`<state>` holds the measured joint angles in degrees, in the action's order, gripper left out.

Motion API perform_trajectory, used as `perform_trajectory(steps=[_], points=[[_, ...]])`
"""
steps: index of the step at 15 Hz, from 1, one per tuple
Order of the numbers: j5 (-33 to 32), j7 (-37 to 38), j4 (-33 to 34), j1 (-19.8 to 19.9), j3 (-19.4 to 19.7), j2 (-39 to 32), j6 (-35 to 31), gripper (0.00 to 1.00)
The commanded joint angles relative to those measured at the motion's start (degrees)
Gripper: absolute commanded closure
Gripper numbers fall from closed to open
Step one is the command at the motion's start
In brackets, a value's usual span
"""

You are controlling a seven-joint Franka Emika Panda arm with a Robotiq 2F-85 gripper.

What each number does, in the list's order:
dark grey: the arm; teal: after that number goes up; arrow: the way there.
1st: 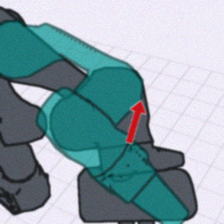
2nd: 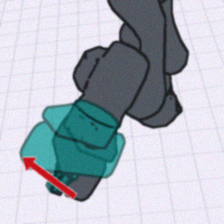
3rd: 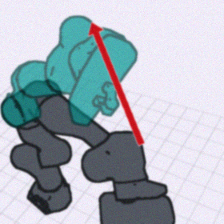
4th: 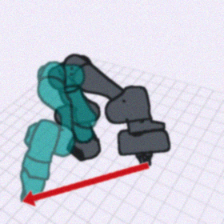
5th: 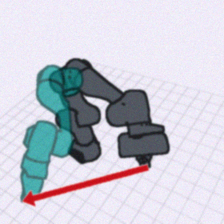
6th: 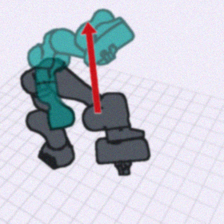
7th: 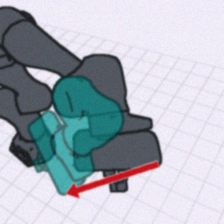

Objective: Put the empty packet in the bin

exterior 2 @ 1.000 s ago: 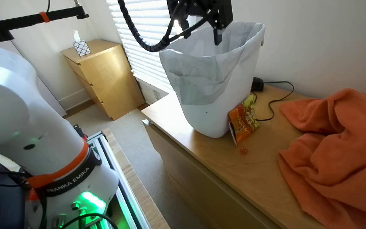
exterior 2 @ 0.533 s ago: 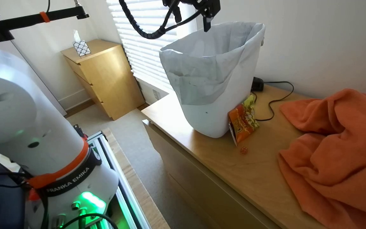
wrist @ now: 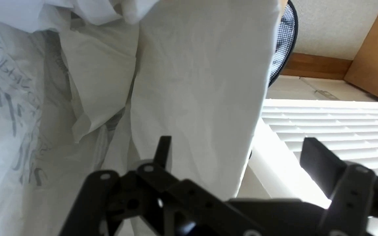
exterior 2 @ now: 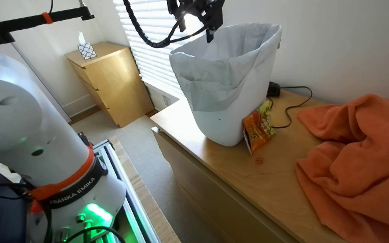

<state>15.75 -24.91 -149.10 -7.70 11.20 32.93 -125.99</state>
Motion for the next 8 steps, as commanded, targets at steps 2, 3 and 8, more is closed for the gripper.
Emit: perform_trajectory(steps=[2,3,8], points=[[2.25,-0.27,-1.19,-0.32,-1.10,-3.28,-1.71,0.26],[2.52,-0.52,-1.07,-0.32,-1.18,-3.97,-1.54,0.28],[3.85,-0.65,-0.67,0.11,-1.18,-6.54,-0.49,0.60]])
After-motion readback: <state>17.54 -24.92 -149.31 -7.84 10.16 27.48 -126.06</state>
